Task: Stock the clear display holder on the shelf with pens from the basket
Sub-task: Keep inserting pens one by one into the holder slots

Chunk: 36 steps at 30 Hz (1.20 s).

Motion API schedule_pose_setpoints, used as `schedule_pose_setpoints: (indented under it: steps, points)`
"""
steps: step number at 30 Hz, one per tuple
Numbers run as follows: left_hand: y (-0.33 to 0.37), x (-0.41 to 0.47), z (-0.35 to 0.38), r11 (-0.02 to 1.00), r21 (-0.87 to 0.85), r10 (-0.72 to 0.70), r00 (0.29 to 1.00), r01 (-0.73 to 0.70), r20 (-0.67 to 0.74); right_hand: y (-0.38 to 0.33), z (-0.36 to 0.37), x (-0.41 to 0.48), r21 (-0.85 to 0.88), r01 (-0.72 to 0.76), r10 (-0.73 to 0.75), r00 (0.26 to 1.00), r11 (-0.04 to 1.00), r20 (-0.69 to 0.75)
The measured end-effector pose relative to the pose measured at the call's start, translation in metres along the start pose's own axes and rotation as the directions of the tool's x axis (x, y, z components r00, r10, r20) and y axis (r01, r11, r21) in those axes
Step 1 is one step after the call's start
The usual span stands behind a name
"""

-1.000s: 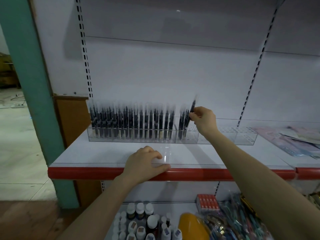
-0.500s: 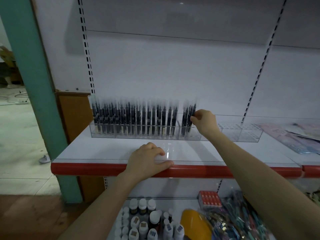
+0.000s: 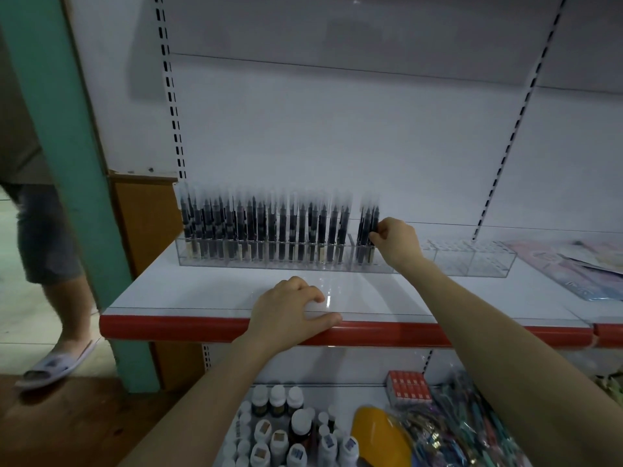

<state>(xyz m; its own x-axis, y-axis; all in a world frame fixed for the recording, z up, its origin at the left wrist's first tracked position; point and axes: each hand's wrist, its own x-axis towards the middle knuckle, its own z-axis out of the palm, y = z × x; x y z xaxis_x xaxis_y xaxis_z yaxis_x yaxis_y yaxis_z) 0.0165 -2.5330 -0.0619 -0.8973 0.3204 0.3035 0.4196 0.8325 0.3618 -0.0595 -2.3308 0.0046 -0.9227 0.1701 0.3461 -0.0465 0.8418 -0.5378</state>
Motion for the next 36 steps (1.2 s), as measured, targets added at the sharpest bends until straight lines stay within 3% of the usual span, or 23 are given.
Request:
schedule_pose_setpoints:
  steps: [11,16,21,24,26,28,30,32,36]
  points:
    - [0.001,0.0,-0.001,1.0,0.015,0.016,1.0,-0.016,-0.005,-0.003,0.0,-0.008,0.046,-0.038,0.04,0.999,0.998,-0.033]
    - [0.001,-0.001,0.0,1.0,-0.005,0.03,0.999,-0.03,-0.021,-0.007,0.002,-0.041,0.215,0.108,-0.054,0.968,0.971,-0.243]
    - [0.001,-0.005,0.0,0.994,0.052,0.104,0.989,-0.099,-0.102,-0.023,0.002,-0.084,0.331,0.213,-0.118,0.951,0.919,-0.284]
    - [-0.003,-0.016,0.004,0.949,0.081,0.314,0.886,-0.305,-0.341,-0.029,0.006,-0.116,0.398,0.232,-0.121,0.951,0.887,-0.285]
    - [-0.003,-0.038,0.008,0.924,0.052,0.359,0.81,-0.38,-0.463,-0.029,0.01,-0.142,0.442,0.228,-0.11,0.955,0.868,-0.275]
    - [-0.006,-0.068,0.017,0.902,-0.024,0.368,0.795,-0.432,-0.482,-0.027,0.019,-0.171,0.491,0.22,-0.101,0.961,0.843,-0.258]
    - [-0.017,-0.1,0.038,0.912,-0.163,0.292,0.873,-0.378,-0.39,-0.018,0.036,-0.201,0.509,0.199,-0.1,0.972,0.837,-0.214]
    - [-0.033,-0.131,0.065,0.934,-0.273,0.174,0.962,-0.229,-0.212,0.0,0.061,-0.231,0.492,0.11,-0.075,0.993,0.864,-0.09]
    - [-0.065,-0.188,0.136,0.947,-0.318,-0.014,0.993,0.049,0.113,0.059,0.12,-0.289,0.398,-0.145,0.07,0.978,0.906,0.197]
